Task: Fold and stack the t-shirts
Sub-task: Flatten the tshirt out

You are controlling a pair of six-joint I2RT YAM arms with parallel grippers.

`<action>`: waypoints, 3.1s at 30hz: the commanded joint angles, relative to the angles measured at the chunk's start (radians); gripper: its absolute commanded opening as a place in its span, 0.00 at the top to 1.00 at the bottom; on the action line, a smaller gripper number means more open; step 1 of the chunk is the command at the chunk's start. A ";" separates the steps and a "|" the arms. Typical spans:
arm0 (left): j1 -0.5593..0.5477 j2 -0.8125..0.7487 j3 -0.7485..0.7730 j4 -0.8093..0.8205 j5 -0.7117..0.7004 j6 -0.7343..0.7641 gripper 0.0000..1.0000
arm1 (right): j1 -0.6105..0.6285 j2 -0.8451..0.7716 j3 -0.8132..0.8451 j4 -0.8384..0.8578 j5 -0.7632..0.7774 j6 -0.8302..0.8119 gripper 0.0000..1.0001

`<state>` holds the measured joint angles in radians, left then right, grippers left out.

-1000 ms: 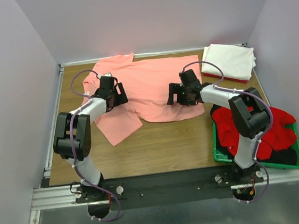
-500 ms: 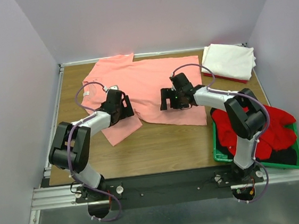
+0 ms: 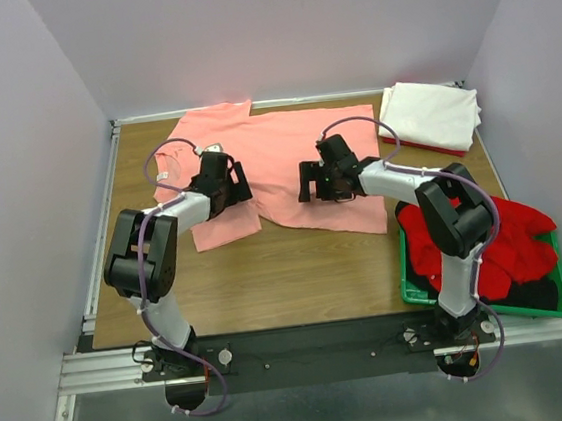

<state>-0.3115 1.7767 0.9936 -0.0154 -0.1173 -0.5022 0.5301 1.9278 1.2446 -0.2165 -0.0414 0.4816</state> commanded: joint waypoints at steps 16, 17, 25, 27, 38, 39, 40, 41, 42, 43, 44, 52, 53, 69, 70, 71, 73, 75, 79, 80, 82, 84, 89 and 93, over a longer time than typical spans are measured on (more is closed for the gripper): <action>-0.037 -0.483 -0.331 -0.023 -0.208 -0.113 0.08 | -0.001 -0.299 -0.191 -0.110 0.129 0.017 0.00; -0.037 -0.496 -0.346 -0.029 -0.211 -0.124 0.08 | -0.001 -0.315 -0.212 -0.110 0.144 0.029 0.00; -0.037 -0.623 -0.391 -0.219 -0.326 -0.240 0.11 | -0.038 -0.457 -0.307 -0.127 0.316 0.065 0.00; -0.035 -0.631 -0.362 -0.289 -0.379 -0.266 0.12 | -0.042 -0.451 -0.301 -0.141 0.342 0.057 0.00; -0.012 -0.392 -0.207 -0.483 -0.289 -0.320 0.19 | -0.051 -0.389 -0.228 -0.238 0.248 0.104 0.01; -0.011 -0.370 -0.188 -0.501 -0.298 -0.326 0.20 | -0.051 -0.386 -0.212 -0.251 0.250 0.103 0.01; -0.005 -0.364 -0.184 -0.511 -0.295 -0.329 0.21 | -0.054 -0.383 -0.206 -0.257 0.253 0.100 0.01; 0.002 -0.361 -0.181 -0.520 -0.294 -0.332 0.21 | -0.058 -0.382 -0.203 -0.265 0.258 0.098 0.01; 0.015 -0.361 -0.179 -0.528 -0.282 -0.332 0.21 | -0.061 -0.378 -0.198 -0.277 0.262 0.095 0.01; 0.023 -0.371 -0.181 -0.543 -0.274 -0.328 0.22 | -0.064 -0.372 -0.194 -0.303 0.268 0.095 0.01; 0.031 -0.381 -0.184 -0.554 -0.269 -0.329 0.22 | -0.065 -0.371 -0.194 -0.314 0.281 0.095 0.01; 0.068 -0.416 -0.271 -0.518 -0.199 -0.282 0.29 | -0.096 -0.403 -0.310 -0.351 0.328 0.117 0.01; 0.069 -0.402 -0.270 -0.515 -0.197 -0.279 0.29 | -0.097 -0.405 -0.319 -0.351 0.333 0.121 0.01; 0.123 -0.278 -0.297 -0.397 -0.168 -0.208 0.62 | -0.131 -0.423 -0.413 -0.350 0.394 0.155 0.00; 0.123 -0.273 -0.293 -0.396 -0.170 -0.200 0.74 | -0.133 -0.414 -0.413 -0.348 0.393 0.155 0.00; 0.124 -0.266 -0.288 -0.396 -0.168 -0.196 0.87 | -0.133 -0.409 -0.413 -0.350 0.393 0.158 0.00; 0.130 -0.264 -0.277 -0.400 -0.165 -0.190 1.00 | -0.134 -0.398 -0.422 -0.350 0.391 0.172 0.01; 0.132 -0.272 -0.271 -0.408 -0.163 -0.188 1.00 | -0.134 -0.391 -0.433 -0.350 0.390 0.178 0.03; 0.150 -0.324 -0.262 -0.435 -0.162 -0.199 1.00 | -0.136 -0.382 -0.464 -0.348 0.383 0.190 0.14; 0.153 -0.338 -0.257 -0.440 -0.160 -0.205 1.00 | -0.136 -0.378 -0.470 -0.348 0.383 0.192 0.19; 0.161 -0.381 -0.254 -0.460 -0.159 -0.213 1.00 | -0.136 -0.375 -0.478 -0.345 0.377 0.198 0.21; 0.164 -0.423 -0.253 -0.483 -0.162 -0.223 1.00 | -0.136 -0.366 -0.476 -0.336 0.373 0.195 0.26; 0.178 -0.506 -0.250 -0.534 -0.163 -0.240 1.00 | -0.137 -0.326 -0.476 -0.320 0.361 0.189 0.42; 0.189 -0.556 -0.227 -0.579 -0.156 -0.266 1.00 | -0.137 -0.308 -0.473 -0.327 0.316 0.178 0.57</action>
<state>-0.1371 1.2697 0.7403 -0.5198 -0.2852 -0.7315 0.4038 1.5455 0.8188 -0.4774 0.2787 0.6727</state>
